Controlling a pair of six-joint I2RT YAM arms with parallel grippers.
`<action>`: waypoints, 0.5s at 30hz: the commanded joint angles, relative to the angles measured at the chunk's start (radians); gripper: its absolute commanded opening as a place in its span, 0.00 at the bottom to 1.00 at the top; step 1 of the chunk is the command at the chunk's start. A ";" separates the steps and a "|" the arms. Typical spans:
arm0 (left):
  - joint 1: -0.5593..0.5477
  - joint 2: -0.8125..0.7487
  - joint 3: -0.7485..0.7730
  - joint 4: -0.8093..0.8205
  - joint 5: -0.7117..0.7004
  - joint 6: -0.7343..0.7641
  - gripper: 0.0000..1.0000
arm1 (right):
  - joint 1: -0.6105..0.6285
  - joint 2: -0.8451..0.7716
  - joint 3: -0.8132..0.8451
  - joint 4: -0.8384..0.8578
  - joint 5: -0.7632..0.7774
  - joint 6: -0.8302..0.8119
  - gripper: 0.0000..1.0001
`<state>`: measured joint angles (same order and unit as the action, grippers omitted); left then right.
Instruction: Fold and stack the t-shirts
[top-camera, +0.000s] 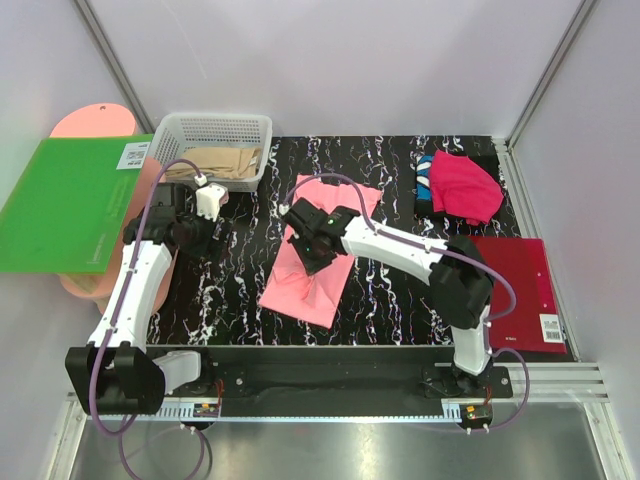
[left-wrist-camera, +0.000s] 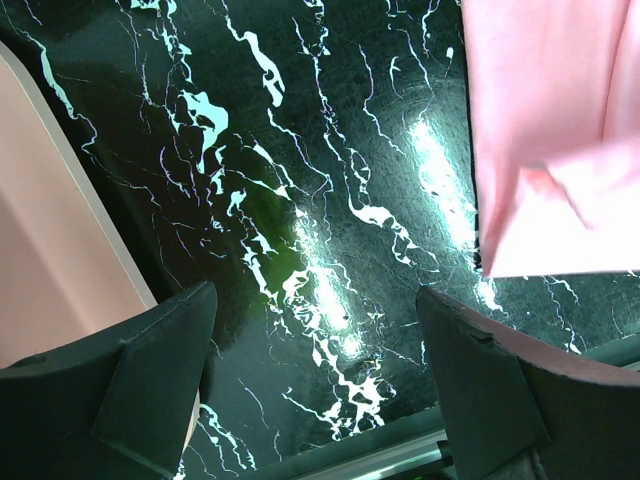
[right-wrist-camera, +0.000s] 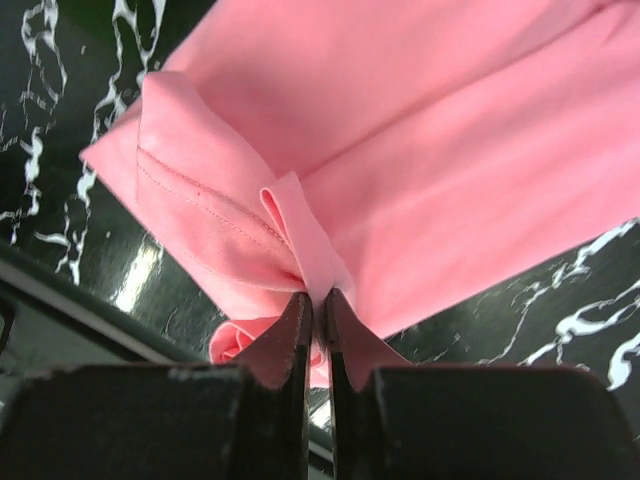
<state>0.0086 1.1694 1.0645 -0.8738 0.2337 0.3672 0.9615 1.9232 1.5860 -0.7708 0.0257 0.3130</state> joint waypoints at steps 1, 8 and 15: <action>-0.004 0.009 0.035 0.029 -0.010 0.009 0.86 | -0.059 0.051 0.101 0.024 -0.059 -0.080 0.10; -0.002 0.016 0.029 0.029 -0.008 0.015 0.86 | -0.131 0.145 0.225 -0.030 -0.049 -0.135 0.10; -0.004 0.010 0.017 0.029 -0.017 0.024 0.86 | -0.182 0.221 0.247 -0.058 -0.064 -0.152 0.23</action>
<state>0.0086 1.1824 1.0649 -0.8738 0.2306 0.3710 0.8059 2.1105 1.8023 -0.8047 -0.0204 0.1917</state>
